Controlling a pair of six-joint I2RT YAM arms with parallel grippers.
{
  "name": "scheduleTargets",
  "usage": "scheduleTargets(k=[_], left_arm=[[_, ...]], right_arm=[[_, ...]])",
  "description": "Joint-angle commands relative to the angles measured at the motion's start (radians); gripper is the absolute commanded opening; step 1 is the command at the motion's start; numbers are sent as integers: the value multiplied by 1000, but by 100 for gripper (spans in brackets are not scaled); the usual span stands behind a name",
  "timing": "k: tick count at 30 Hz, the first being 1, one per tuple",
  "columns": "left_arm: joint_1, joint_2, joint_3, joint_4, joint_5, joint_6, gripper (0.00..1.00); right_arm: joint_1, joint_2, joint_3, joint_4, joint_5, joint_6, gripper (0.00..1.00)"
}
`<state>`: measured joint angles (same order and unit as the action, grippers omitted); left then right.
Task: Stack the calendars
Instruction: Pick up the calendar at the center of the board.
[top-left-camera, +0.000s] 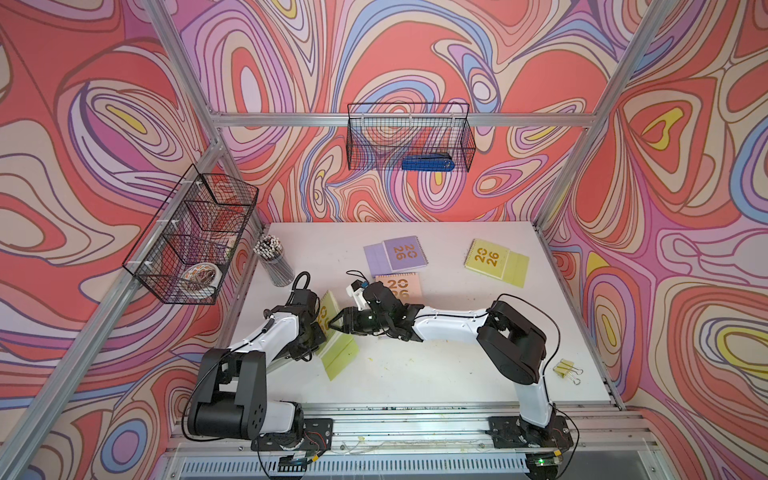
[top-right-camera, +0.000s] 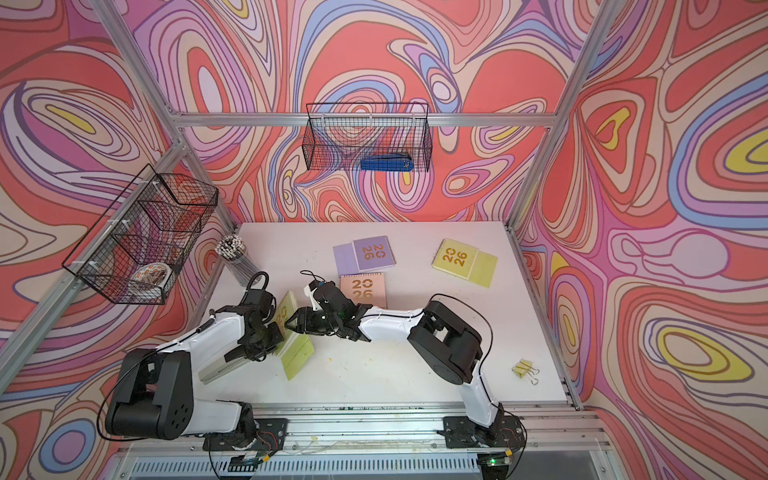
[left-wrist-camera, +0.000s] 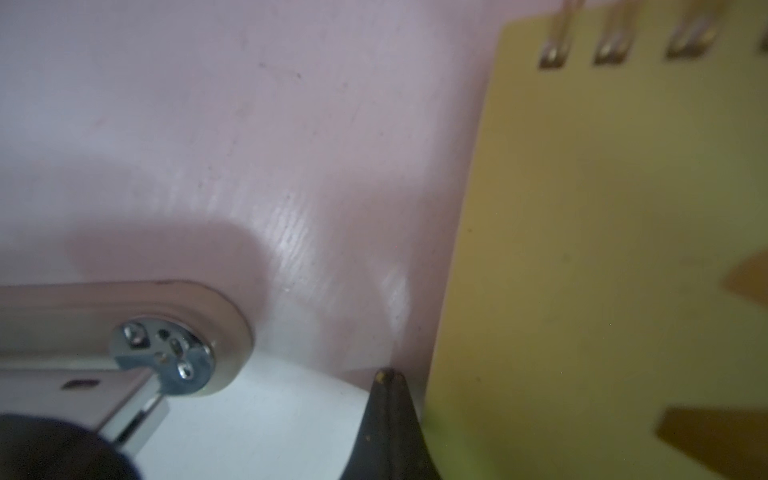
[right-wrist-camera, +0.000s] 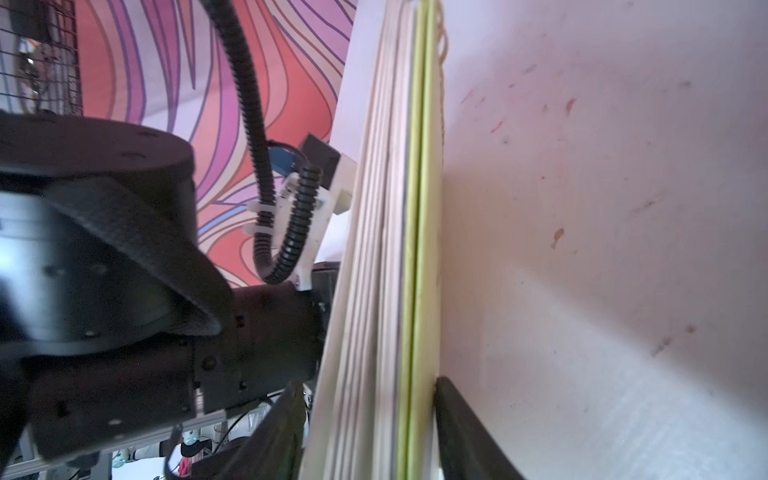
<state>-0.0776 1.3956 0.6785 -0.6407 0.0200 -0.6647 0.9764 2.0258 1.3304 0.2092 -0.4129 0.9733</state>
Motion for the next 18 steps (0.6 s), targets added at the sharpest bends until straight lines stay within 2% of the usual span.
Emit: scheduleTargets(k=[1, 4, 8, 18], left_arm=[[-2, 15, -17, 0, 48, -1, 0], [-2, 20, -16, 3, 53, 0, 0], [-1, 18, -14, 1, 55, 1, 0], [-1, -6, 34, -36, 68, 11, 0]], right_arm=[[1, -42, -21, 16, 34, -5, 49], [-3, -39, -14, -5, 43, -8, 46], [-5, -31, -4, -38, 61, -13, 37], [-7, -51, 4, -97, 111, -51, 2]])
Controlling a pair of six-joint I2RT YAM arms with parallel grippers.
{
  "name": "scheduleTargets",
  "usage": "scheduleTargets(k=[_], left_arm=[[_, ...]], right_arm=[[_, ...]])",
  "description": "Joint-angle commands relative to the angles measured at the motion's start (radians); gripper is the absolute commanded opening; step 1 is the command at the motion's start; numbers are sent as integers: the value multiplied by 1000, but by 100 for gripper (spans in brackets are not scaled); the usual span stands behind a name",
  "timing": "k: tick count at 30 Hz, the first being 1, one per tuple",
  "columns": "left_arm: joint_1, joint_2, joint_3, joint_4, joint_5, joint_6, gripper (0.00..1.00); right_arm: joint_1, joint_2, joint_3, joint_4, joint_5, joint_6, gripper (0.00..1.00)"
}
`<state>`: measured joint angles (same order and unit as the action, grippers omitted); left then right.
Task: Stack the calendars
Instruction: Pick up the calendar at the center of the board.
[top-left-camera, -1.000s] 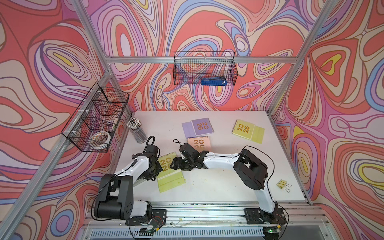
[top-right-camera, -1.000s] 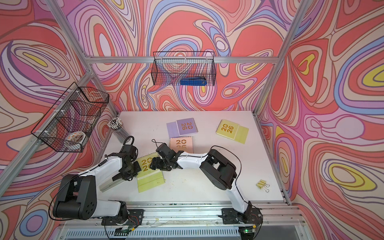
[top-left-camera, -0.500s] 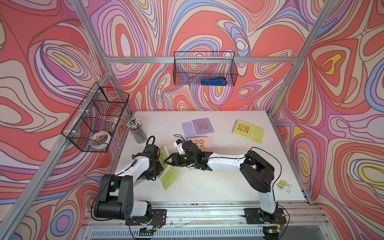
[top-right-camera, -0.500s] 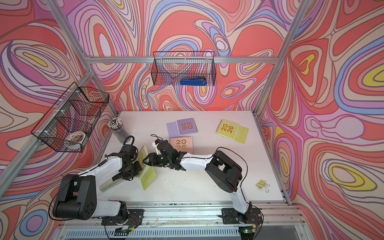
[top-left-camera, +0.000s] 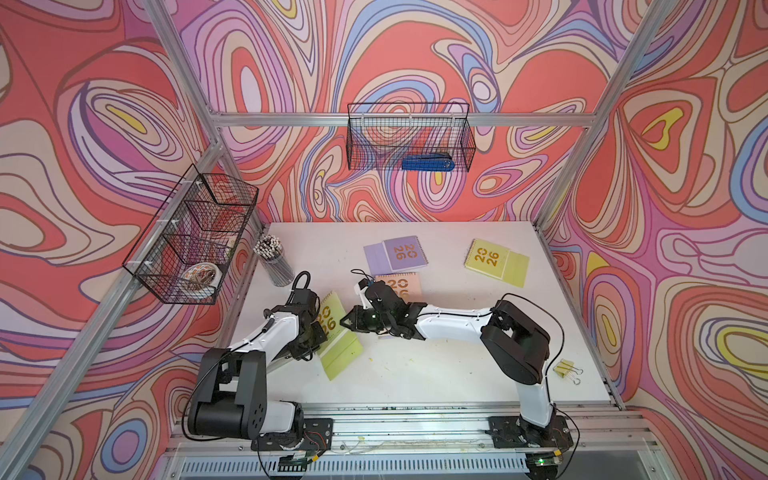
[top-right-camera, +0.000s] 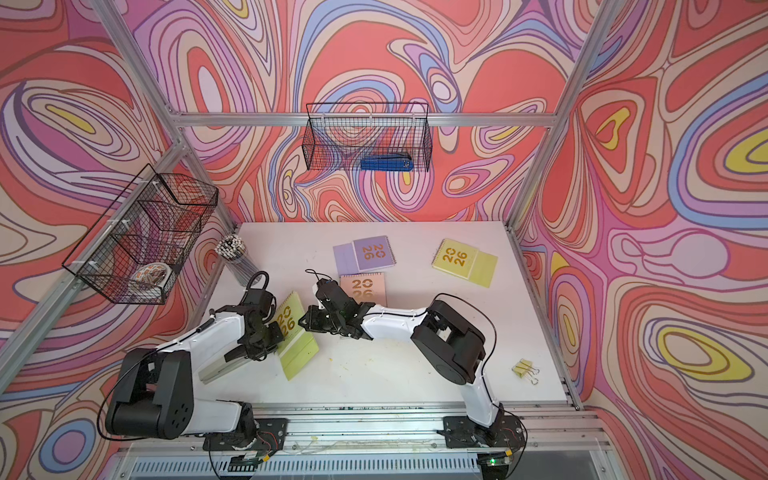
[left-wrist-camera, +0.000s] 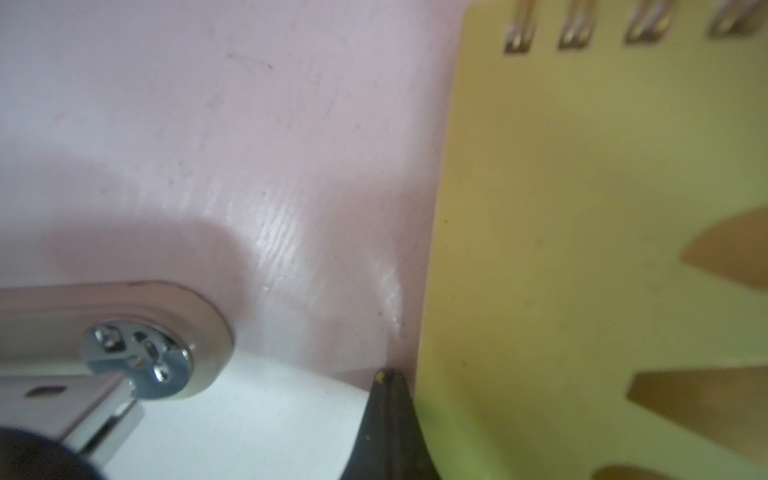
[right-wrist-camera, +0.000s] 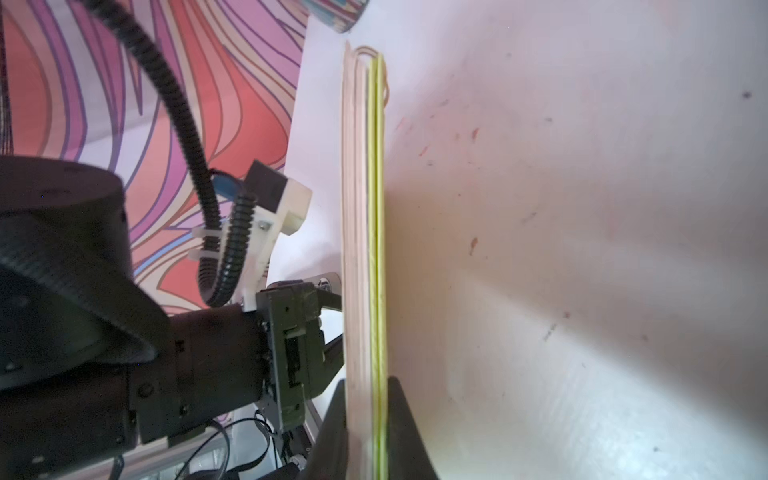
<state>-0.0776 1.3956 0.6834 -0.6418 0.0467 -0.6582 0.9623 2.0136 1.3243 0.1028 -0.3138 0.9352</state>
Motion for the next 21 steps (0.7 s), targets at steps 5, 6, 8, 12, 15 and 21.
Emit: scheduleTargets(k=[5, 6, 8, 12, 15, 21], left_arm=[[-1, -76, 80, -79, 53, 2, 0], [-1, -93, 92, -89, 59, 0, 0], [-1, -121, 114, -101, 72, -3, 0], [-2, -145, 174, -127, 111, -3, 0], [-4, -158, 222, -140, 139, -7, 0], [-33, -209, 251, -78, 184, -73, 0]], right_arm=[[-4, -98, -26, 21, 34, -19, 0], [-12, -115, -40, 28, 38, -17, 0], [-35, -152, -71, 45, 40, -7, 0], [-84, -236, -161, 96, 45, 9, 0], [-131, -311, -218, 116, 36, 15, 0], [-251, -389, -317, 165, -54, 17, 0]])
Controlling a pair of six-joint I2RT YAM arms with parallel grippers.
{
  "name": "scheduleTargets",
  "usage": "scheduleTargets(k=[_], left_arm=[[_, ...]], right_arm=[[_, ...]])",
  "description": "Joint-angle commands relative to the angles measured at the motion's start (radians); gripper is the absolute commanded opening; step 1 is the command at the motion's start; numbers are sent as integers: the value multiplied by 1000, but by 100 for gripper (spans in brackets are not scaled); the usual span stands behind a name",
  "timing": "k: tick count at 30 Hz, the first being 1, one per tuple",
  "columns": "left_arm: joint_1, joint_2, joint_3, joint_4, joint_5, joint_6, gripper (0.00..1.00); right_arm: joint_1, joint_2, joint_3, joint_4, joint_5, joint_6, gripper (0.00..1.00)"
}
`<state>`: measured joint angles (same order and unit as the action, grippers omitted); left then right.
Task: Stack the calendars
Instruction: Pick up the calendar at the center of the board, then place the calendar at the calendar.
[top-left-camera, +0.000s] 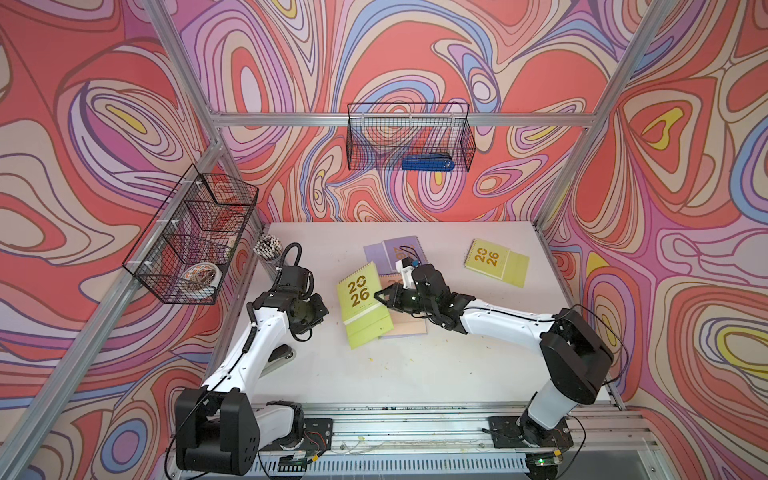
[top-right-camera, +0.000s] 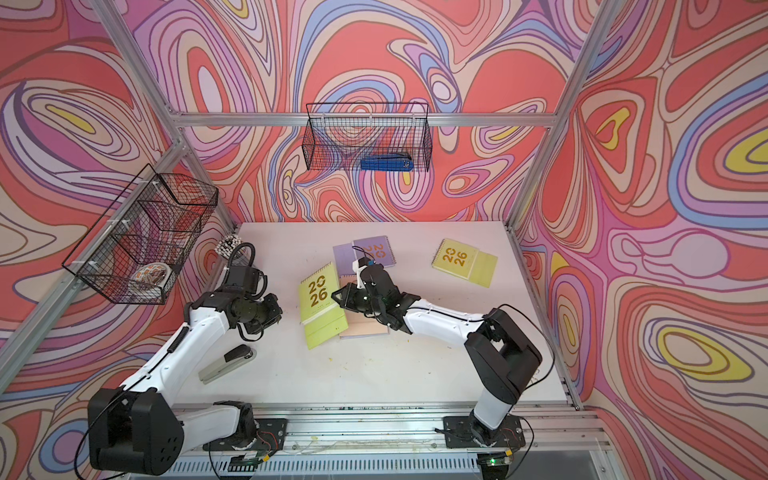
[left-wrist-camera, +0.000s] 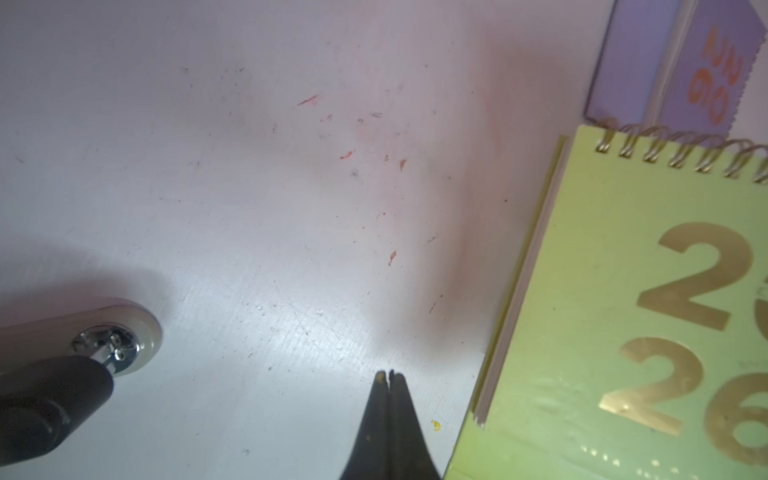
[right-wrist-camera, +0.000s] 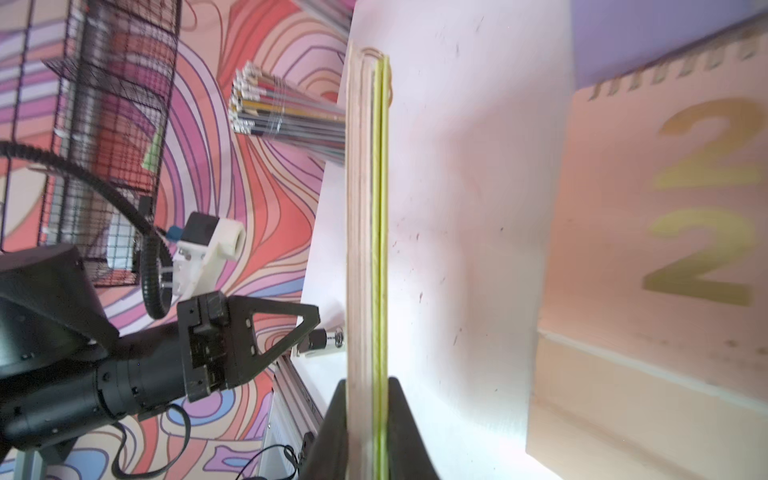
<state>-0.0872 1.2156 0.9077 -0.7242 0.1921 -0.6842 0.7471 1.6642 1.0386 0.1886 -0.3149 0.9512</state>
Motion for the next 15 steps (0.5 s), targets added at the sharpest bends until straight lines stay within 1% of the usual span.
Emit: scheduleTargets(k=[1, 5, 9, 13, 15], left_arm=[[-36, -33, 29, 18, 42, -57, 0], [-107, -41, 30, 80, 38, -98, 0], [-143, -49, 8, 171, 62, -145, 0], [-158, -35, 3, 257, 155, -170, 0], [-170, -23, 17, 265, 172, -166, 0]], right_arm=[[-53, -51, -42, 81, -64, -2, 0], [-124, -95, -87, 89, -107, -9, 0], [-182, -128, -125, 91, -139, -18, 0], [-224, -151, -151, 99, -165, -21, 0], [-243, -159, -163, 106, -171, -20, 0]])
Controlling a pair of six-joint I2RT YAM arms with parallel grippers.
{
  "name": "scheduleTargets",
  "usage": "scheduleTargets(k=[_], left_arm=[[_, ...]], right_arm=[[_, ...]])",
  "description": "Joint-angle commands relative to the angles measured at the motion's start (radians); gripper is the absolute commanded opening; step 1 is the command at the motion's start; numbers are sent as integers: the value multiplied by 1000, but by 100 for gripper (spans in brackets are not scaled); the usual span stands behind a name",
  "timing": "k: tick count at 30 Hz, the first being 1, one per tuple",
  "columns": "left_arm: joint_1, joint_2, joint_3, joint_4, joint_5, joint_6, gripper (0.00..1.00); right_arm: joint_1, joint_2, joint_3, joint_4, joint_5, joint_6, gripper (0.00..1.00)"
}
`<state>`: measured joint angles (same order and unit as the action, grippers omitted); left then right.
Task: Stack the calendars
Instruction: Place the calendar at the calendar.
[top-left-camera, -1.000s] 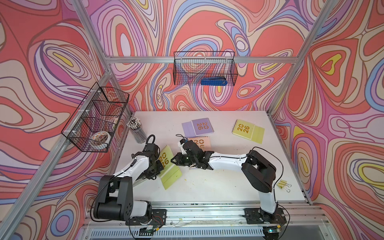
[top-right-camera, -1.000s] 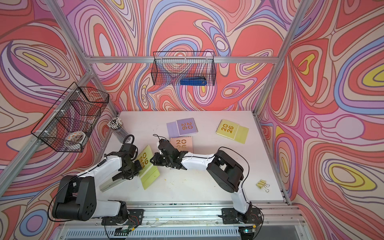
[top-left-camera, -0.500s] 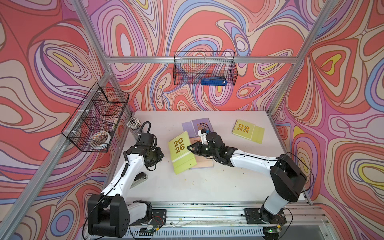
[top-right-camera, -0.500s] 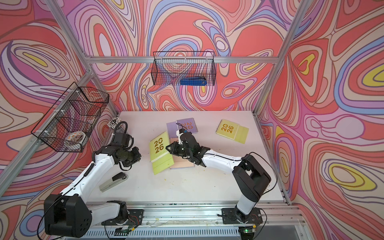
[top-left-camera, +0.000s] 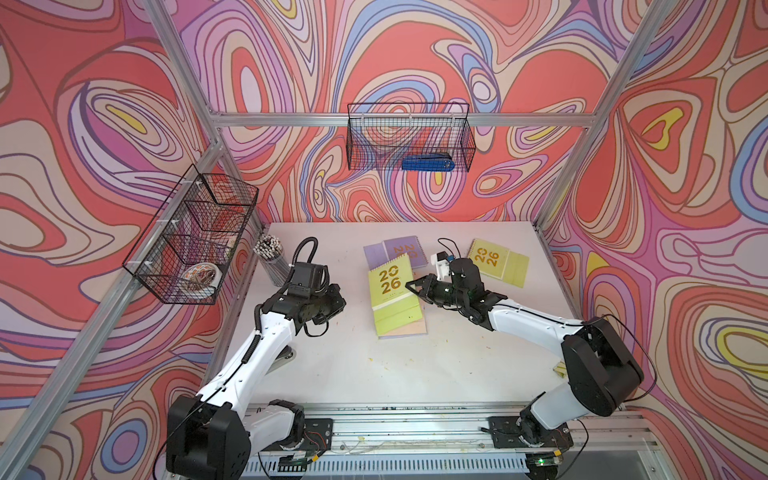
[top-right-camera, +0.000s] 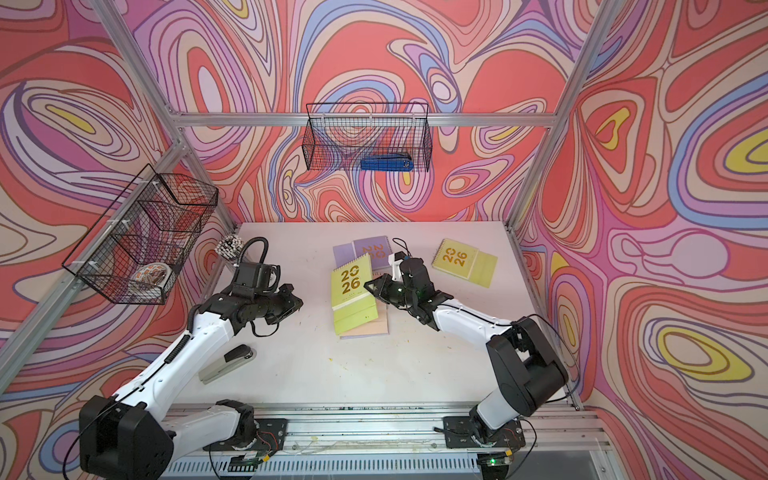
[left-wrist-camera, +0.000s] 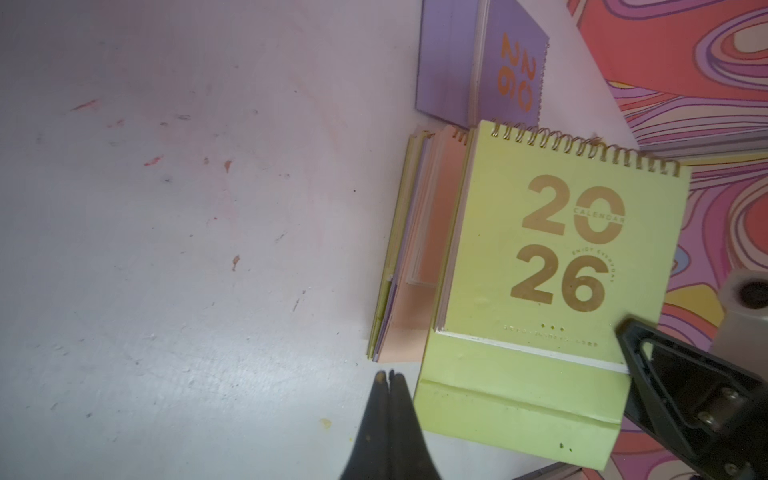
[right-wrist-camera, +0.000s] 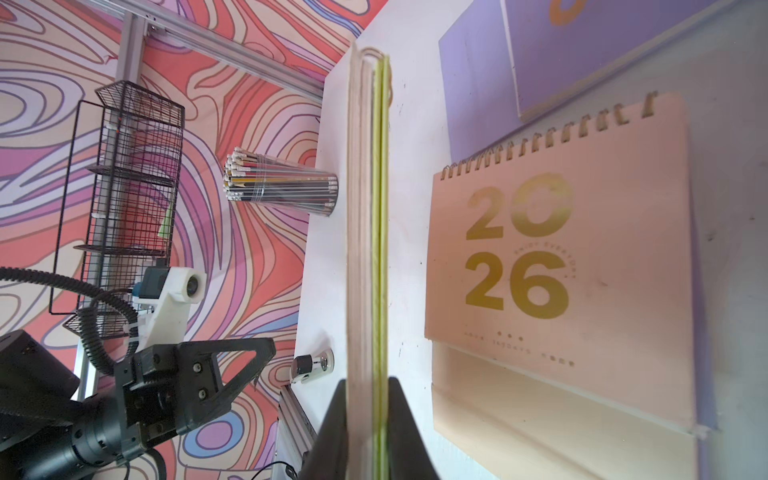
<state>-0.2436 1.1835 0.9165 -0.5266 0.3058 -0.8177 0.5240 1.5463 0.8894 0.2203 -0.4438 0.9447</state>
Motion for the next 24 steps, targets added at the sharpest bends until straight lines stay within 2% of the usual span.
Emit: scheduleTargets(k=[1, 13, 24], left_arm=[[-19, 14, 18, 64, 59, -28, 0], [-43, 59, -16, 214, 125, -67, 0], [-71, 99, -57, 313, 119, -107, 0]], right_arm=[[-29, -45, -20, 84, -45, -9, 0], [-93, -58, -82, 178, -64, 11, 0], [-130, -35, -85, 181, -140, -4, 0]])
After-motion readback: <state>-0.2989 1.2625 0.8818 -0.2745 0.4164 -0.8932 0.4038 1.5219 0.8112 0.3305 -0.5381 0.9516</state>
